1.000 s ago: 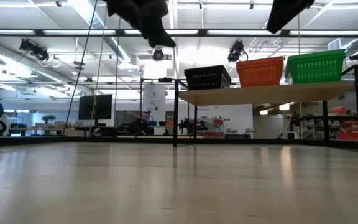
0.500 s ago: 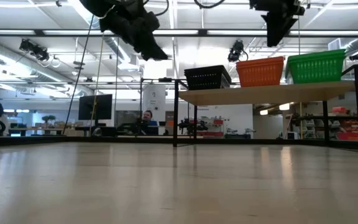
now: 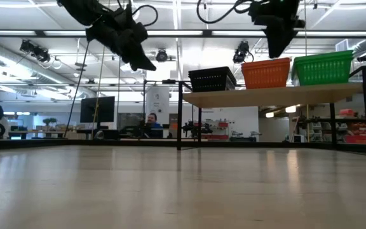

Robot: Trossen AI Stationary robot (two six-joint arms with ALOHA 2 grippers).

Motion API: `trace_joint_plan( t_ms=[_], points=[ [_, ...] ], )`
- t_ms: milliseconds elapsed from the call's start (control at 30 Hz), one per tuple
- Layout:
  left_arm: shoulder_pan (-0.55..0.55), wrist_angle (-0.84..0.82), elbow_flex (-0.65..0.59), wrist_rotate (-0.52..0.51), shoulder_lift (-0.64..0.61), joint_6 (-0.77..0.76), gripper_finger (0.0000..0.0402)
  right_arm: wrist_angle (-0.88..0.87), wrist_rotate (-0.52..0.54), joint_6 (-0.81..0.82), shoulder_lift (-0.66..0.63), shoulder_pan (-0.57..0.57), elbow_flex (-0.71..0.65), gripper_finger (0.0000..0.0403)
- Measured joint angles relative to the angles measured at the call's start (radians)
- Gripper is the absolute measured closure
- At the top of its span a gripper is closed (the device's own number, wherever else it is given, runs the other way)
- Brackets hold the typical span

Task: Stack baskets on shelf by color
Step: Adjust the stacked orange bins on the shelf

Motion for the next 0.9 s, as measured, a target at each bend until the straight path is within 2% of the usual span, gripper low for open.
trace_joint_plan(
  t_ms=[233,600,767,900],
  points=[
    [0.009,0.063,-0.061,0.0,0.001,-0.004,0.0386,0.242,-0.028,-0.116,0.0,-0.027,-0.083,0.0247],
    [0.009,0.061,-0.067,0.0,0.001,-0.002,0.0384,0.397,-0.032,-0.172,0.0,-0.143,-0.218,0.0247],
    [0.009,0.059,-0.067,0.0,0.001,-0.002,0.0385,0.51,-0.102,-0.195,0.0,-0.161,-0.284,0.0247],
    [0.009,0.059,-0.067,0.0,0.001,-0.003,0.0382,0.539,-0.105,-0.195,0.0,-0.162,-0.309,0.0247]
  ],
)
